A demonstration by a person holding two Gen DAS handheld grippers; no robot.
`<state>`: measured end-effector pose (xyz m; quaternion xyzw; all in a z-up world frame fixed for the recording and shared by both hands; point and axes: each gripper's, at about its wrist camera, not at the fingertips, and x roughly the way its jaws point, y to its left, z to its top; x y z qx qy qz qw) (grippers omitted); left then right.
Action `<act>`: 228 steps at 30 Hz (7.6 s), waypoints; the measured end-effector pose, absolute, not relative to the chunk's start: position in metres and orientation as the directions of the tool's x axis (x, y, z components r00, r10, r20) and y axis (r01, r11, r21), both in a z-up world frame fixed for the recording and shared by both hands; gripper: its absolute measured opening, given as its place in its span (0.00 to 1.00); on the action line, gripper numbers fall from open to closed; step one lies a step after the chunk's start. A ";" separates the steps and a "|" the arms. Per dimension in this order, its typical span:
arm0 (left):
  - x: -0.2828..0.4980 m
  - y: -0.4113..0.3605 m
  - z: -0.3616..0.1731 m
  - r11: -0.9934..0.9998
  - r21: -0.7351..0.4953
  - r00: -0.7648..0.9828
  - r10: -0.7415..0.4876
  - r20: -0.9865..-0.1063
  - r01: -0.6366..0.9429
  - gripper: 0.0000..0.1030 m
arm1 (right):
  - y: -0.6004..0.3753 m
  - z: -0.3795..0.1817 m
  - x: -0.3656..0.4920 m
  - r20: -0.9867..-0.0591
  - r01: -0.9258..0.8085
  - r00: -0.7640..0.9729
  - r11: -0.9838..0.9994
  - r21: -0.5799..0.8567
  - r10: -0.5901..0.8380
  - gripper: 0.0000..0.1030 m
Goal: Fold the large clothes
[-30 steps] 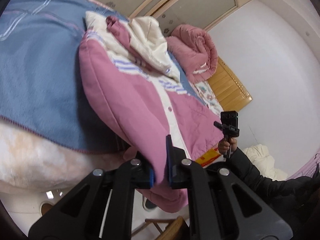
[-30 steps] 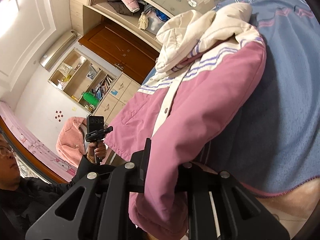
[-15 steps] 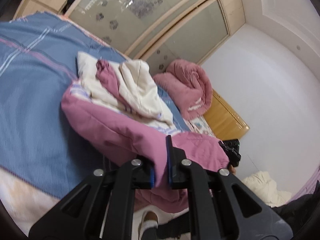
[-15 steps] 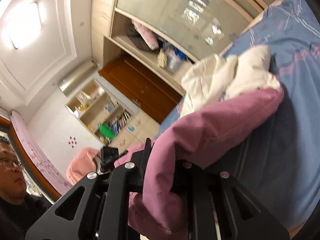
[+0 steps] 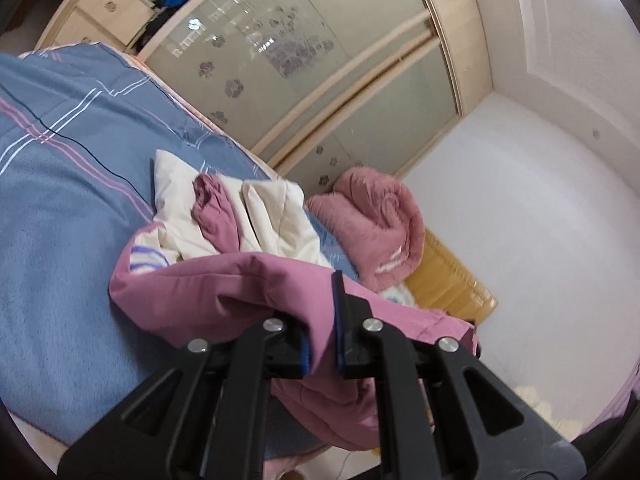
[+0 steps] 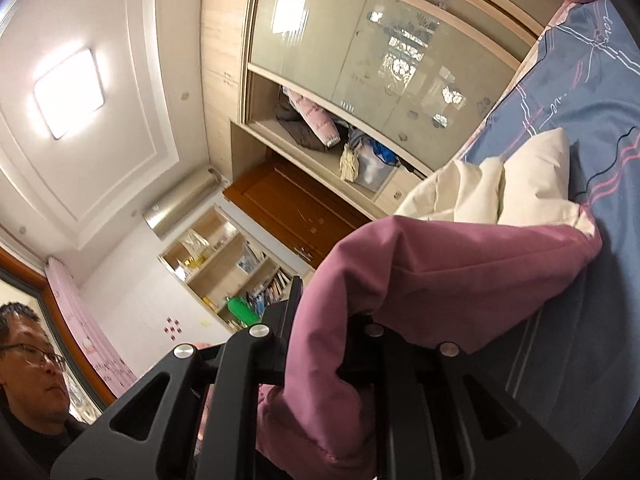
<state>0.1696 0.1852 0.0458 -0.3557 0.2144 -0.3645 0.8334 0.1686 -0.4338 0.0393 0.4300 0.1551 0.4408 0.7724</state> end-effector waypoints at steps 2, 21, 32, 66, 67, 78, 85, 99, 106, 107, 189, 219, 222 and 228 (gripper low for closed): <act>0.178 0.190 0.046 0.467 -0.761 0.650 -0.756 -0.080 0.449 0.08 | -0.438 0.042 0.177 0.153 -0.549 0.571 0.236 0.802 0.807 0.15; 0.317 0.203 0.065 0.472 -0.773 0.746 -0.666 0.002 0.424 0.08 | -0.447 0.055 0.329 0.281 -0.577 0.634 0.199 0.792 0.720 0.15; 0.428 0.192 0.057 0.527 -0.754 0.761 -0.646 -0.054 0.393 0.08 | -0.454 0.036 0.427 0.175 -0.475 0.728 0.304 0.825 0.663 0.14; 0.365 0.031 0.148 0.957 0.086 0.891 -0.222 -0.395 0.277 0.98 | -0.252 0.092 0.376 -0.734 -0.401 0.618 0.916 0.010 0.279 0.99; 0.369 0.007 0.135 0.931 0.169 0.850 -0.208 -0.484 0.324 0.98 | -0.245 0.081 0.383 -0.757 -0.394 0.589 0.918 0.036 0.282 0.99; 0.440 -0.027 0.080 0.972 0.040 0.786 -0.162 -0.597 0.230 0.98 | -0.250 0.046 0.450 -0.687 -0.112 0.694 0.975 0.190 0.213 0.99; 0.563 -0.015 0.093 0.992 -0.015 0.782 -0.108 -0.614 0.125 0.98 | -0.261 0.068 0.552 -0.646 -0.018 0.741 0.966 0.257 0.185 0.99; 0.617 -0.021 0.008 0.996 0.078 0.786 0.022 -0.618 0.034 0.98 | -0.296 -0.030 0.612 -0.710 0.100 0.698 0.969 0.226 0.093 0.99; 0.619 -0.018 -0.007 0.999 0.030 0.785 -0.008 -0.620 0.034 0.98 | -0.289 -0.042 0.616 -0.704 0.108 0.707 0.974 0.200 0.066 0.99; 0.620 -0.018 -0.008 0.999 0.029 0.785 -0.009 -0.620 0.035 0.98 | -0.290 -0.043 0.617 -0.703 0.108 0.708 0.973 0.202 0.067 0.99; 0.078 0.005 0.041 0.996 -0.057 0.917 0.043 -0.395 -0.072 0.98 | -0.233 0.026 0.080 -0.422 0.074 0.904 0.997 0.007 -0.064 0.99; 0.073 0.001 0.043 0.998 -0.038 0.924 0.041 -0.381 -0.060 0.98 | -0.228 0.027 0.079 -0.415 0.069 0.908 0.998 0.006 -0.061 0.99; 0.073 0.000 0.043 0.997 -0.039 0.924 0.041 -0.381 -0.060 0.98 | -0.227 0.027 0.079 -0.414 0.069 0.908 0.998 0.005 -0.061 0.99; 0.072 0.000 0.044 0.998 -0.038 0.923 0.039 -0.383 -0.059 0.98 | -0.227 0.027 0.079 -0.413 0.069 0.909 0.998 0.005 -0.061 0.99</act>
